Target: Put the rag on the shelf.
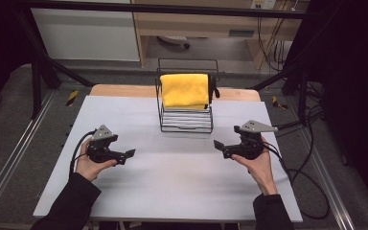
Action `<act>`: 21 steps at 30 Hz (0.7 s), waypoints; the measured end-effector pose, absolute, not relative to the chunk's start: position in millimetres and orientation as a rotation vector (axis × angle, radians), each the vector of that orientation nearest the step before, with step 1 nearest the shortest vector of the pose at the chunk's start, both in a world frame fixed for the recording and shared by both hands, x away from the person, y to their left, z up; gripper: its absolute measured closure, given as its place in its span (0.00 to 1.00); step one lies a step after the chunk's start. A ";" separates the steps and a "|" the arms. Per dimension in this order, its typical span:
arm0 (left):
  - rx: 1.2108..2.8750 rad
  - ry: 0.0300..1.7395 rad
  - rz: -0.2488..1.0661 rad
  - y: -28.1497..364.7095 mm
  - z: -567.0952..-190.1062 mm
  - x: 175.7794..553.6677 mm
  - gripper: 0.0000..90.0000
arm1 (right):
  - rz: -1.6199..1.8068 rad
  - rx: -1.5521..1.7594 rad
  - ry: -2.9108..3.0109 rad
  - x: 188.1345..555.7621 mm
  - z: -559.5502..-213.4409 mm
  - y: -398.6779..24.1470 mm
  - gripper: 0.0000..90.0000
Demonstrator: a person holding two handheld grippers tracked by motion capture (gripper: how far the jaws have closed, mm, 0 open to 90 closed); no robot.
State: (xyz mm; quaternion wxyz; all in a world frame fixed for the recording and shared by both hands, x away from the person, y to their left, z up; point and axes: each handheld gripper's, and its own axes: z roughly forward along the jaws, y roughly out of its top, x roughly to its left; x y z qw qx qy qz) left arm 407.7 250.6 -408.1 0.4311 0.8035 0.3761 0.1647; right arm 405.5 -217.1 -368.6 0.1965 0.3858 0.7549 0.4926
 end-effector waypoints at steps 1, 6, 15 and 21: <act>2.003 0.940 0.411 252.9 -411.3 405.5 0.06 | 1.382 1.073 2.118 404.2 -372.4 -219.0 0.01; 2.016 0.952 0.394 264.0 -424.8 396.1 0.07 | 1.377 1.091 2.142 396.9 -389.7 -227.2 0.01; 2.020 0.944 0.427 278.2 -435.0 382.6 0.07 | 1.351 1.121 2.196 383.4 -419.1 -244.5 0.01; 2.035 0.950 0.418 282.1 -440.6 380.2 0.07 | 1.313 1.148 2.224 375.9 -436.5 -256.3 0.01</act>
